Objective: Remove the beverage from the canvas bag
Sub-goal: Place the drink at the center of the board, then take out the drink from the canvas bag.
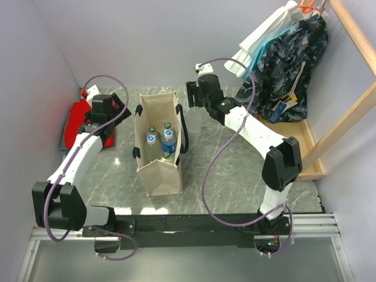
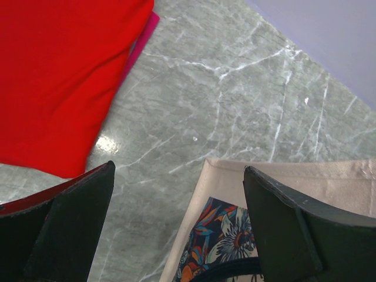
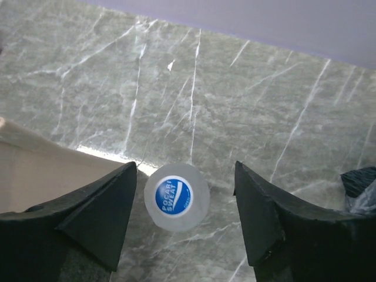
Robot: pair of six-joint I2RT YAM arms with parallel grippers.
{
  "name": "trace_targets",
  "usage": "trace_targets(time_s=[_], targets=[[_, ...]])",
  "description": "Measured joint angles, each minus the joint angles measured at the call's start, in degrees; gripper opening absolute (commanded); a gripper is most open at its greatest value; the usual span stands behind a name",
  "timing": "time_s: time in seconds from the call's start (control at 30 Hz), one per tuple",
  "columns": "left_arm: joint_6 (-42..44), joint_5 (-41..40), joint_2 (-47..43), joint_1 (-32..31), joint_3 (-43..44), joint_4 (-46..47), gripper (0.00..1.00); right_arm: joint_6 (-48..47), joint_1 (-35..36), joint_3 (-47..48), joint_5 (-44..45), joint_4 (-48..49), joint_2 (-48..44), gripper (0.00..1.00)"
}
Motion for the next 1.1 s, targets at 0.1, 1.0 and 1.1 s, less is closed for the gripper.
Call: trace_targets(time_s=[0.1, 1.0, 1.1], targets=[[-0.1, -0.8, 0.2, 0.0, 0.1, -0.4, 0.96, -0.4, 0.0, 1.4, 0.3, -0.9, -0.7, 0.79], [-0.4, -0.8, -3.6, 0.0, -0.4, -0.3, 0.96, -3.0, 3.4, 12.6, 2.0, -11.5, -6.4, 0.95], [-0.4, -0.8, -3.6, 0.0, -0.4, -0.3, 0.96, -3.7, 4.5, 15.3, 2.0, -13.2, -6.4, 0.96]])
